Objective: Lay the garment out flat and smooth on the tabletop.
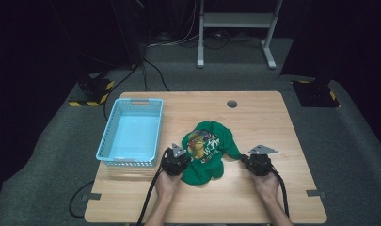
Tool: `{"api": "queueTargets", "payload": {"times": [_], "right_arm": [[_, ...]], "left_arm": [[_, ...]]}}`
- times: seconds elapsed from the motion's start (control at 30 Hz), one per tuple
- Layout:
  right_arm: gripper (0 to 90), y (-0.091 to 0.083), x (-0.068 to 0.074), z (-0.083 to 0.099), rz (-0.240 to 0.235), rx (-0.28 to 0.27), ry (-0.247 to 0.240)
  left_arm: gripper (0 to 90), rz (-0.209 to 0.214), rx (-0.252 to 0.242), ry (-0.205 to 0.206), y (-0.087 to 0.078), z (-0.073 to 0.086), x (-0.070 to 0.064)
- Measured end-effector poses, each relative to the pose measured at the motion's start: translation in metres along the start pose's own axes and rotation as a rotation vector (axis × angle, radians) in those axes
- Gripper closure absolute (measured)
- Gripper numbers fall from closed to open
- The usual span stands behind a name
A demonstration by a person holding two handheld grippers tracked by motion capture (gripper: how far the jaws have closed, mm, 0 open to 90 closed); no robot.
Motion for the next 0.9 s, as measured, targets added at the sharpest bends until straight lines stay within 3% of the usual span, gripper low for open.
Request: {"api": "queueTargets", "payload": {"times": [0.1, 0.23, 0.33, 0.43, 0.53, 0.73, 0.9], "right_arm": [[87.7, -0.014, -0.018, 0.011, 0.036, -0.013, 0.041], [86.8, -0.026, -0.041, 0.022, 0.09, -0.021, 0.08], [71.7, -0.029, -0.047, 0.022, 0.133, -0.023, 0.092], [60.5, -0.03, -0.038, 0.016, 0.143, -0.039, 0.066], [55.7, -0.028, -0.022, 0.007, 0.141, -0.057, 0.011], [58.5, -0.018, 0.011, -0.012, 0.056, -0.081, -0.066], [69.3, 0.006, 0.018, -0.014, 0.008, -0.009, -0.069]], "left_arm": [[80.9, -0.021, 0.004, -0.006, -0.002, 0.001, 0.004], [79.7, -0.019, -0.001, -0.032, -0.002, 0.002, 0.008], [71.5, -0.017, -0.004, -0.038, -0.002, 0.001, 0.006], [60.3, -0.01, -0.013, -0.043, -0.003, 0.002, 0.002], [54.0, -0.026, -0.01, -0.024, -0.004, 0.004, -0.002], [52.3, -0.019, -0.004, -0.034, 0.001, 0.001, -0.001], [57.1, 0.01, 0.012, -0.024, 0.008, -0.006, -0.003]]}}
Point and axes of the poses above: each handheld gripper's, and its own axes: y roughly forward along the jaws, z roughly out of its underside, x roughly to its left, the point moved 7 cm from there along y, roughly forward along the jaws, and after that the axes turned 1 degree about -y, right-handed, at the moved point
